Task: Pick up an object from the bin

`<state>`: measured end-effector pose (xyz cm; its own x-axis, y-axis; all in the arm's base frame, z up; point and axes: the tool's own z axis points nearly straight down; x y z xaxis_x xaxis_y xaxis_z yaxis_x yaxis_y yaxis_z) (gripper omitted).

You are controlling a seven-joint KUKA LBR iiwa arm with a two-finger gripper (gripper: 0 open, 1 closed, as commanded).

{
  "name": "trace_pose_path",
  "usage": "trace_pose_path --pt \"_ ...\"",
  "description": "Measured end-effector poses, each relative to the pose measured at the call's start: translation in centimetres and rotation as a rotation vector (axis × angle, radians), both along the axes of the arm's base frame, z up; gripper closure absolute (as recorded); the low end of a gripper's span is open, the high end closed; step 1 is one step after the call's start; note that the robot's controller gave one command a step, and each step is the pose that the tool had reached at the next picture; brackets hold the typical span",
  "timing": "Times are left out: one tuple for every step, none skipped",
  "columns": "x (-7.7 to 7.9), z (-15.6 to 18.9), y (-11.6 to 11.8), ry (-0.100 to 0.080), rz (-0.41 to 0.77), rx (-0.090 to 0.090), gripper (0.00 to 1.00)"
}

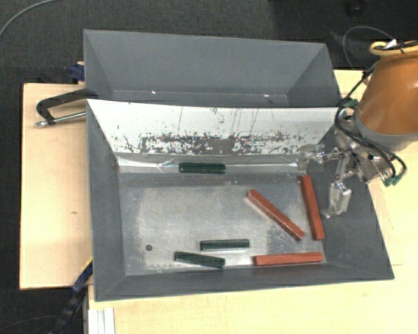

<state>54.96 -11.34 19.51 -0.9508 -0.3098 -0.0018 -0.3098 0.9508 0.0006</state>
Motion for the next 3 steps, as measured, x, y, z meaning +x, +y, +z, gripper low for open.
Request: trace_pose_path --pt "-0.1 -12.5 3.9 0.007 0.119 0.003 0.0" --pt "0.1 -12.1 3.7 -0.001 0.117 0.0 1.0" --pt "1.0 2.9 2.9 -0.013 0.361 -0.005 1.0"
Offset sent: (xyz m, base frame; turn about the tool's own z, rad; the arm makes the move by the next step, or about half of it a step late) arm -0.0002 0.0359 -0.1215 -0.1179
